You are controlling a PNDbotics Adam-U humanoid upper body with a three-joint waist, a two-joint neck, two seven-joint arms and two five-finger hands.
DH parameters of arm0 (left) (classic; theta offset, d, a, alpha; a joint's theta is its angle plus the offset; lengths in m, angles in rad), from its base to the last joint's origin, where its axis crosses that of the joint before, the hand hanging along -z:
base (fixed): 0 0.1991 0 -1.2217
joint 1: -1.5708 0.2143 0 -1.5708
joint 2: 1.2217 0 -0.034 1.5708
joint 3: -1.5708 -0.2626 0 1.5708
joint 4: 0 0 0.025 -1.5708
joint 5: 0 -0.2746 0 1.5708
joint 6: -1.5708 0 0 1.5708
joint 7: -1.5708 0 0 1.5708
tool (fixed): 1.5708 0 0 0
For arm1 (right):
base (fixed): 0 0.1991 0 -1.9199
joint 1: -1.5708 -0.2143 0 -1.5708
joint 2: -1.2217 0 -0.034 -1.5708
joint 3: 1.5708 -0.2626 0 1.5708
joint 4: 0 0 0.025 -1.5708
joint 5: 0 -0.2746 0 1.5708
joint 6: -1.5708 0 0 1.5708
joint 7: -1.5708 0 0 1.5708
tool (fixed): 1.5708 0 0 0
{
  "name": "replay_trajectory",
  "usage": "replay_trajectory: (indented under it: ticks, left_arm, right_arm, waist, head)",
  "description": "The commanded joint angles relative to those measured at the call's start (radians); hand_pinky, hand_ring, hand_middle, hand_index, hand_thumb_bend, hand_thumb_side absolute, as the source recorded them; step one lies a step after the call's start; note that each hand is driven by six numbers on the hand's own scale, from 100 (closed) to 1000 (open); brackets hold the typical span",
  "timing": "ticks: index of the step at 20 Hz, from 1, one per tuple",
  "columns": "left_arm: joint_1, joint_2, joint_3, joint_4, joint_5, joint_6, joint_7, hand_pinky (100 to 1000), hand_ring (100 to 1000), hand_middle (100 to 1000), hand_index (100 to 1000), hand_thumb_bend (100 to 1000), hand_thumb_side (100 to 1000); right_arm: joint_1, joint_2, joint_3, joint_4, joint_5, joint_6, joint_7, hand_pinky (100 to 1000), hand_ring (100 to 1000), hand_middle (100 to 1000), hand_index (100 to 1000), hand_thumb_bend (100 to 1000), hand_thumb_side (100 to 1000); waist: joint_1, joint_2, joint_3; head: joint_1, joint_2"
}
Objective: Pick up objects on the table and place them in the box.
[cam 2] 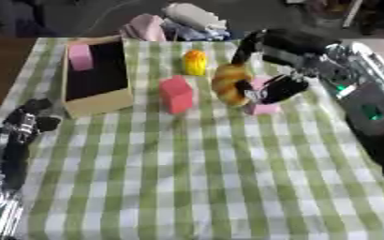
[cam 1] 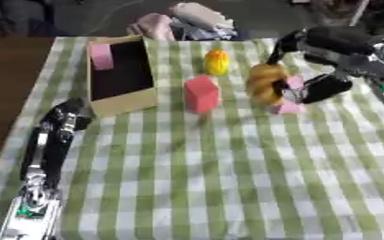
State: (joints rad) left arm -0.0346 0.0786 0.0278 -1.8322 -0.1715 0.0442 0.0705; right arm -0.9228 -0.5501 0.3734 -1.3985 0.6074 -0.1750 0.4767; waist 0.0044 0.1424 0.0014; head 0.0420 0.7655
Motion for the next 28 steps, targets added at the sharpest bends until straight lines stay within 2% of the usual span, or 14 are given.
replay_trajectory:
  ticks: [1, 7, 15, 22, 28]
  left_arm:
    - [-0.019, 0.008, -0.010, -0.021, 0.004, -0.003, -0.010, 721, 644, 751, 789, 257, 831]
    - [-0.050, 0.007, -0.035, -0.028, 0.021, -0.013, -0.025, 717, 636, 743, 785, 249, 818]
    - [-0.108, 0.015, -0.065, -0.078, 0.089, -0.074, 0.036, 705, 610, 711, 766, 251, 761]
    - [-0.134, 0.018, -0.074, -0.119, 0.152, -0.122, 0.091, 699, 602, 698, 753, 281, 733]
    - [-0.148, 0.017, -0.071, -0.133, 0.181, -0.141, 0.099, 694, 598, 692, 750, 301, 721]
  right_arm:
    - [-0.078, 0.031, -0.055, 0.086, 0.061, 0.003, -0.045, 860, 758, 646, 345, 100, 217]
    - [-0.192, 0.151, -0.136, 0.262, 0.184, -0.010, -0.146, 848, 753, 633, 354, 100, 202]
    - [-0.230, 0.272, -0.208, 0.455, 0.287, -0.010, -0.258, 831, 753, 622, 380, 100, 198]
    - [-0.223, 0.341, -0.225, 0.544, 0.330, -0.010, -0.298, 825, 757, 624, 395, 100, 198]
    - [-0.216, 0.380, -0.223, 0.569, 0.368, -0.021, -0.308, 828, 764, 631, 412, 100, 198]
  waist:
    - [0.007, 0.005, 0.015]
    - [0.006, 0.022, 0.097]
    - [0.005, 0.040, 0.210]
    - [0.005, 0.052, 0.271]
    - [0.000, 0.053, 0.323]
  head:
    - [-0.025, 0.004]
    - [-0.097, -0.017]
    - [-0.205, -0.045]
    - [-0.266, -0.052]
    - [-0.305, -0.055]
